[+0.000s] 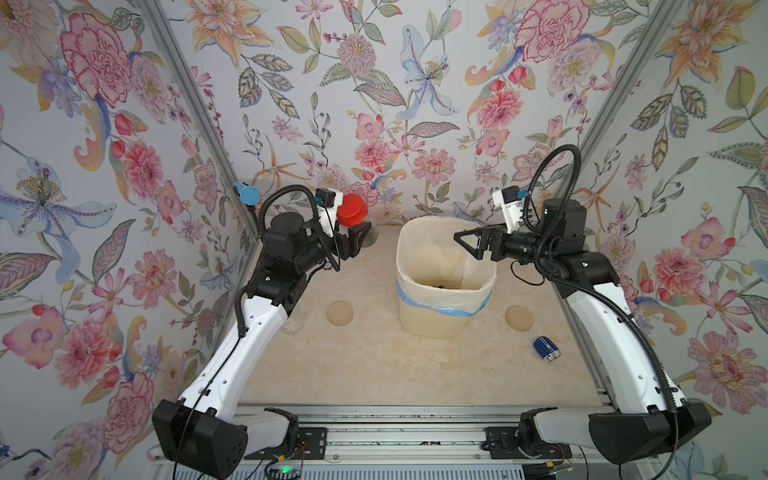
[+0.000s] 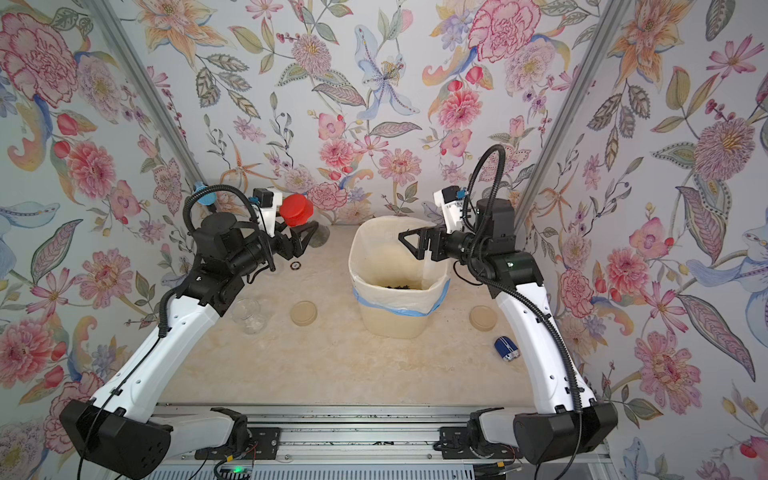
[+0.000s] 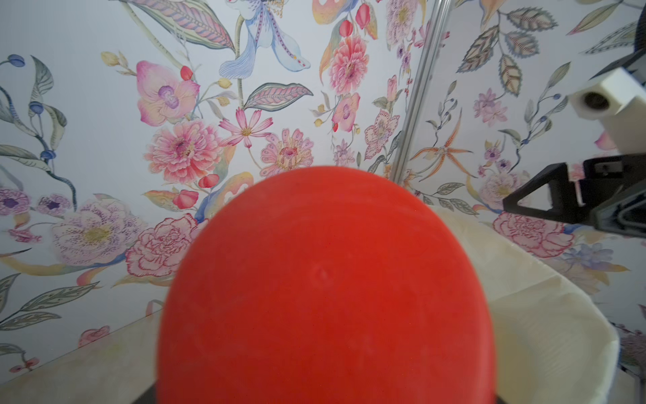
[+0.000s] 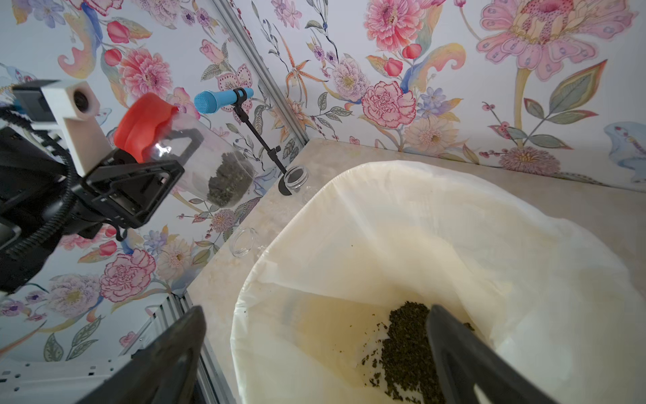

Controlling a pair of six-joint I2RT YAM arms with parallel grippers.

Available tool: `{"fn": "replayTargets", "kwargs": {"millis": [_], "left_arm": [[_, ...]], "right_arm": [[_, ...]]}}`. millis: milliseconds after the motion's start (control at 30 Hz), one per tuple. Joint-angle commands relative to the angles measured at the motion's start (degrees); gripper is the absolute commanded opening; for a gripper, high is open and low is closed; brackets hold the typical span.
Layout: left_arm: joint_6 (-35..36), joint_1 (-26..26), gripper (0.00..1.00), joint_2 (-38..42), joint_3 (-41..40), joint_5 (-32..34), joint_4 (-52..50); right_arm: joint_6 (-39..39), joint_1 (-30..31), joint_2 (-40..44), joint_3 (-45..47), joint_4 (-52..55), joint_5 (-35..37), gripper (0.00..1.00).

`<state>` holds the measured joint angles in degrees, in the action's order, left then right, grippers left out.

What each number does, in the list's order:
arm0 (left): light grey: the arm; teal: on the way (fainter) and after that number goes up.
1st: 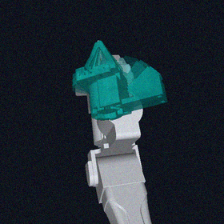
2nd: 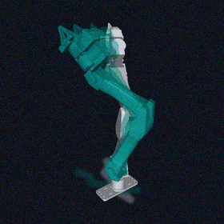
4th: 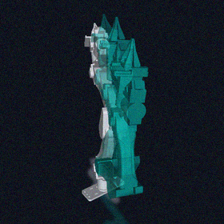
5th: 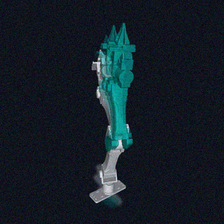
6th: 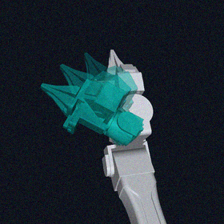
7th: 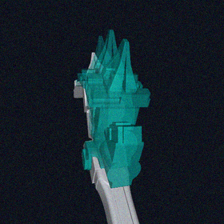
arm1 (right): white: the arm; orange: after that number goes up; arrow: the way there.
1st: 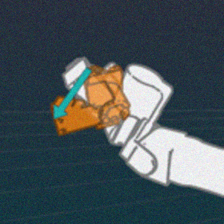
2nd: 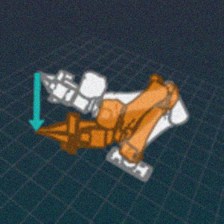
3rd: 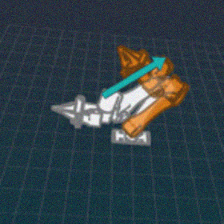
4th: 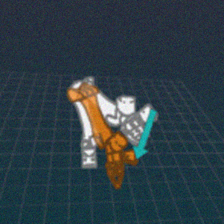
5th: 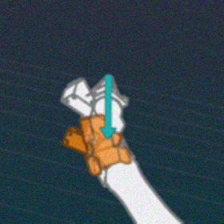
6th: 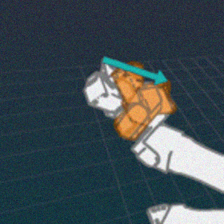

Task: Empty moldy tea leaves from jars
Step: Pick up the jar from the center of the board.

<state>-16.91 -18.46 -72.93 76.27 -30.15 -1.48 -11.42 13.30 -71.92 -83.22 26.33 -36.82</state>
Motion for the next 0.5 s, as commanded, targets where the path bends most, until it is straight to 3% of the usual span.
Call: {"fn": "replayTargets", "kwargs": {"millis": [0,233,367,467], "left_arm": [[-8.9,-2.1,0.61,0.2,3.8,-8.4,1.6],[-20.1,-9.3,0.60,-6.3,8.0,-13.6,7.4],[-22.6,-13.4,0.61,-10.3,12.2,-13.0,8.7],[-23.9,-16.1,0.61,-13.1,15.6,-12.3,8.3]], "right_arm": [[5.2,1.2,7.0,9.9,-14.4,4.5,1.00],[4.3,1.7,10.7,14.4,-17.0,0.2,1.00],[8.2,5.2,15.9,20.0,-22.6,5.4,1.00],[12.2,6.9,16.2,18.5,-18.3,7.6,1.00]]}}
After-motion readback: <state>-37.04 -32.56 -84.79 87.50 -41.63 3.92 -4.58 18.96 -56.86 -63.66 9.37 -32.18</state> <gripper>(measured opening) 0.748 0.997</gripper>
